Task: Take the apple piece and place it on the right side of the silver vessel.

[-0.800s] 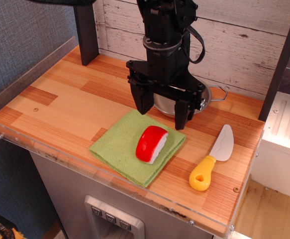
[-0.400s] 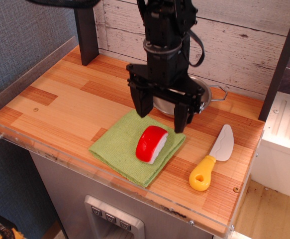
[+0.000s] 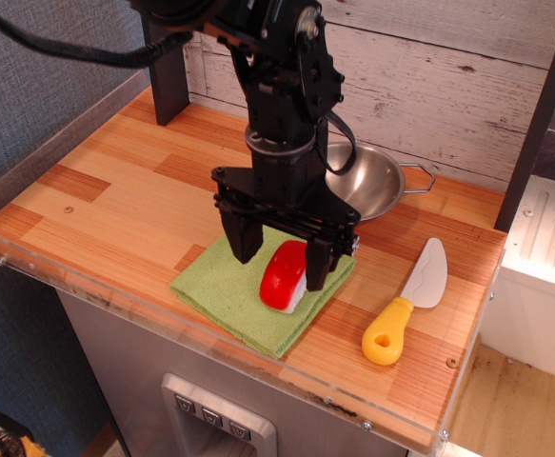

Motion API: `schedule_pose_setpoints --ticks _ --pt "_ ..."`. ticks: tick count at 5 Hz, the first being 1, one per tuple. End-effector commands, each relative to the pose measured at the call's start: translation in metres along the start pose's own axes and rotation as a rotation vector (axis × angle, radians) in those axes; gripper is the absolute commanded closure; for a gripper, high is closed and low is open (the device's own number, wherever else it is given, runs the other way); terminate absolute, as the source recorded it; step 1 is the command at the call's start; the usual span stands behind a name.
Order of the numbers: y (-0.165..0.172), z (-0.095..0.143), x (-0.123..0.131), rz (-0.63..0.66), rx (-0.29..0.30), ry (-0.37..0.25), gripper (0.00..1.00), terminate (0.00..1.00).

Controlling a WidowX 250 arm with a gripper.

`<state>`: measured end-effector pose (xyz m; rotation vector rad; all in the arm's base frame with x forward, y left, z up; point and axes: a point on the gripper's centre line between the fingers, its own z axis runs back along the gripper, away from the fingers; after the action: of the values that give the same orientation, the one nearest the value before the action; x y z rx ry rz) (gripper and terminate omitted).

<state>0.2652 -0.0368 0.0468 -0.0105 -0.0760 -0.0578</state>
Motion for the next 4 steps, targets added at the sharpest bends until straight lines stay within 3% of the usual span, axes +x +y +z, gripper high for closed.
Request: schedule_pose_setpoints --ticks 1,2,3,4 --pt "-0.005 -0.017 0.012 -0.007 0.041 -0.015 0.0 0.0" --pt "-0.013 -0.022 0.017 -0.026 0.038 -0.019 0.0 0.0" --pt "-0.02 -0.014 0.02 -0.045 0.054 -0.038 1.0 0.0" --pt "-0.016 0.015 0.022 -0.038 0.048 -0.08 1.0 0.0"
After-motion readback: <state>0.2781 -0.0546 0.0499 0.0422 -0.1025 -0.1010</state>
